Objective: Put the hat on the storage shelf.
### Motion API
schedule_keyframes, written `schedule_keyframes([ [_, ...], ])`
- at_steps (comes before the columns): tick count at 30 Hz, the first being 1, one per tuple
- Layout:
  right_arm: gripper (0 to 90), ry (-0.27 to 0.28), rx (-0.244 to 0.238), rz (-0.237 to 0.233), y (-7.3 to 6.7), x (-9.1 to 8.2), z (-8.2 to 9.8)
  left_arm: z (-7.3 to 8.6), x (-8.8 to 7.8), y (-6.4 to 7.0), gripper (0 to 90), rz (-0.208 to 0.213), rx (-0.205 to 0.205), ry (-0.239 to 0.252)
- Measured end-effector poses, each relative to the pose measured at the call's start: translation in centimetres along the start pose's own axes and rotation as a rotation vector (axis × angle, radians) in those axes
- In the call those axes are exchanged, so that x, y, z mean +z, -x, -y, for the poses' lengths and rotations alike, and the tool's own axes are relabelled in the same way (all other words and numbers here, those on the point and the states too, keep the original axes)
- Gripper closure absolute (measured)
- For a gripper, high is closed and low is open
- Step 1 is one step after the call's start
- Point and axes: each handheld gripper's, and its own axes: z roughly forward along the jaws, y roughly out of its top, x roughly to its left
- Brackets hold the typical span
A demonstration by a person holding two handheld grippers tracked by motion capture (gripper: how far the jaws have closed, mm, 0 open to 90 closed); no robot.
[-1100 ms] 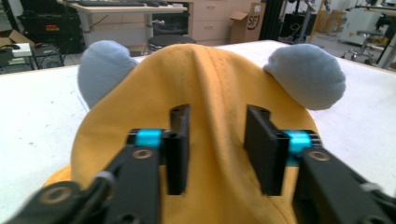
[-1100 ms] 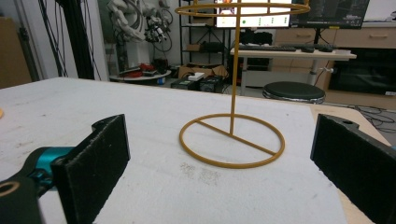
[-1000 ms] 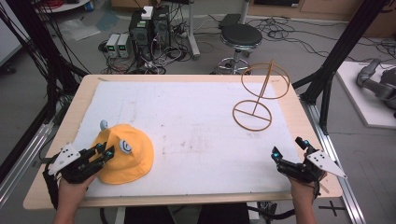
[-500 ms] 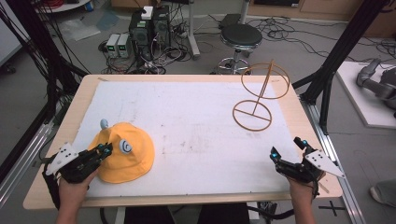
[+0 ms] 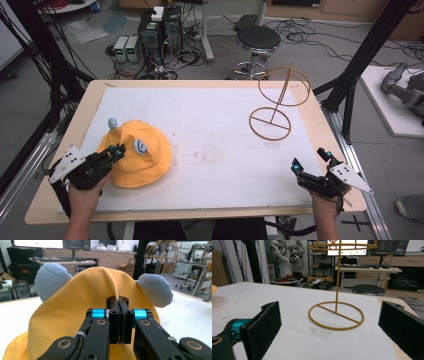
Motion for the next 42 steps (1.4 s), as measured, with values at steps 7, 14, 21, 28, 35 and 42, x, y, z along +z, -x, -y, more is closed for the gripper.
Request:
schedule_keyframes([
  [7,4.2,0.006,-0.004,-0.005,-0.3,-0.2,-0.1,-2.5,1.9,1.8,87.9,0.030,0.010,0.062],
  [14,4.2,0.002,-0.007,-0.004,-0.3,-0.1,0.0,-4.6,4.3,2.9,87.9,0.068,0.007,0.088],
  [21,4.2,0.001,-0.011,-0.004,-0.4,-0.1,0.0,-6.7,6.8,4.2,87.9,0.103,0.009,0.116],
  [28,4.2,-0.004,-0.017,-0.011,-0.4,0.0,0.1,-9.1,9.4,5.6,87.9,0.119,0.018,0.144],
  [35,4.2,-0.002,-0.015,-0.010,-0.5,0.1,0.1,-11.3,11.8,7.0,88.0,0.131,0.008,0.174],
  [42,4.2,0.000,-0.014,-0.010,-0.6,-0.1,0.1,-13.6,14.2,8.5,87.9,0.144,0.010,0.202],
])
